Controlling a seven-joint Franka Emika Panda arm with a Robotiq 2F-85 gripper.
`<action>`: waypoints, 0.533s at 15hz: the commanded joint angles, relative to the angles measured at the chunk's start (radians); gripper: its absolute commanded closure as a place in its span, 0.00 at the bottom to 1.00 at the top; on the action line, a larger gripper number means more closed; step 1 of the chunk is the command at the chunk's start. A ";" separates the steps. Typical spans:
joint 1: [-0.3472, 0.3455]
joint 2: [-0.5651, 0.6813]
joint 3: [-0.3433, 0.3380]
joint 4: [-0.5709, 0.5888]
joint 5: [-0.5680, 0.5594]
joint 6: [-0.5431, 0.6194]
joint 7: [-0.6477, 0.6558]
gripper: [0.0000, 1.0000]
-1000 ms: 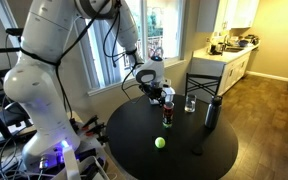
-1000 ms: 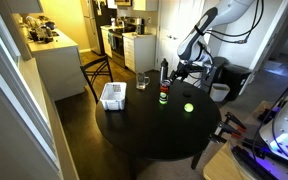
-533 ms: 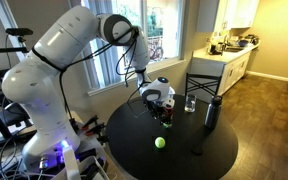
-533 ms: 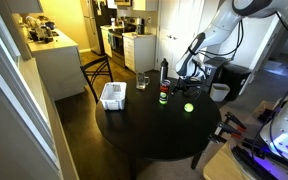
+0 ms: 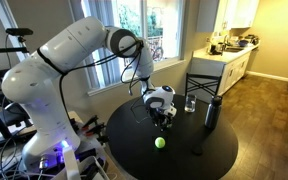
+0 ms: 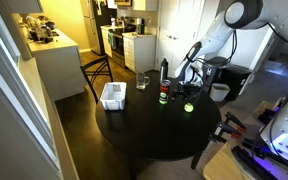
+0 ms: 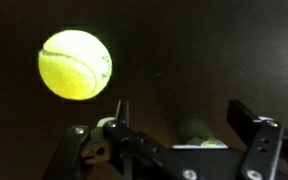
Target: Put the tennis ball in the black container.
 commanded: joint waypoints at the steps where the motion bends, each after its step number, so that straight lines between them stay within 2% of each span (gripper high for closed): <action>1: 0.001 0.053 -0.027 0.049 -0.025 -0.073 0.069 0.00; 8: -0.008 0.109 -0.062 0.131 -0.013 -0.146 0.118 0.00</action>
